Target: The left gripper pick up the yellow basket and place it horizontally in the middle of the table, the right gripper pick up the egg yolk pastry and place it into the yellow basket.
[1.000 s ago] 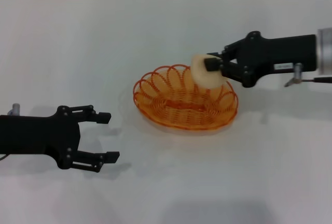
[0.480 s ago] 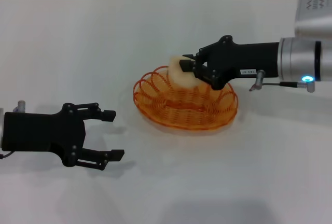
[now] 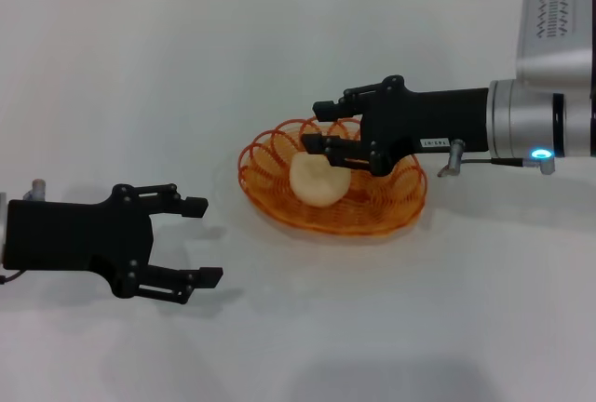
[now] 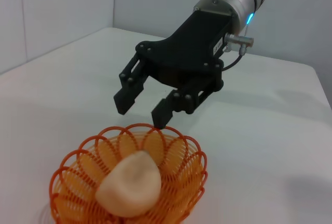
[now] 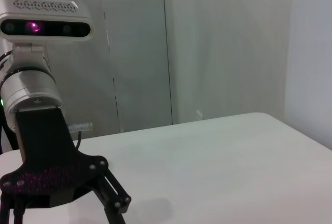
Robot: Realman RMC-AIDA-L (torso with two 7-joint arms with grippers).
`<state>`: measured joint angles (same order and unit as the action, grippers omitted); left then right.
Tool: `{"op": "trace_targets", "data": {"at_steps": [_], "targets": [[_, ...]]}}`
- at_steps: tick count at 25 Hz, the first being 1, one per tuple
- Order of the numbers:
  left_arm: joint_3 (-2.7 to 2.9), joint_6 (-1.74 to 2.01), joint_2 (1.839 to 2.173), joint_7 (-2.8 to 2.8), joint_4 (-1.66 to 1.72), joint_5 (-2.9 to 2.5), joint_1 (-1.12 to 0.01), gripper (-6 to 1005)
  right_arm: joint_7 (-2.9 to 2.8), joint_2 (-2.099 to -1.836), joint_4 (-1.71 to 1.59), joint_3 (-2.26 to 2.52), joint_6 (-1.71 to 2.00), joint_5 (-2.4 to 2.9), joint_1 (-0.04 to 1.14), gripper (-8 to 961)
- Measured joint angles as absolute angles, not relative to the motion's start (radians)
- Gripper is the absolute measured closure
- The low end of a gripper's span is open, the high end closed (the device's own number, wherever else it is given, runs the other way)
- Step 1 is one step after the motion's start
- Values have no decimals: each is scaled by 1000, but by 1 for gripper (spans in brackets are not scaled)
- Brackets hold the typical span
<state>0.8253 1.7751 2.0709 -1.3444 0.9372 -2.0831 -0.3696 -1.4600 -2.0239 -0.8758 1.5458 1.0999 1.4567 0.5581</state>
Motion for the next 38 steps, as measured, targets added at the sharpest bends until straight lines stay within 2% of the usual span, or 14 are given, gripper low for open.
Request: {"op": "trace_targets", "data": {"at_steps": [4, 15, 17, 25, 38], "targets": [[825, 1774, 2071, -1345, 937, -2083, -370, 111, -1460, -2022, -881, 1544, 1106, 1452, 554, 540], [819, 1773, 2063, -1350, 935, -2083, -369, 111, -1454, -2010, -894, 1385, 1340, 1457, 518, 299], [819, 1772, 2063, -1350, 935, -2083, -369, 111, -1439, -2007, -898, 1331, 1407, 1458, 500, 85], [819, 1770, 2062, -1351, 934, -2083, -368, 111, -1405, -1978, -909, 1141, 1578, 1574, 413, 94], [816, 1760, 2056, -1353, 915, -2082, -391, 111, -1294, -1992, -803, 1105, 1579, 1736, 387, 94]]}}
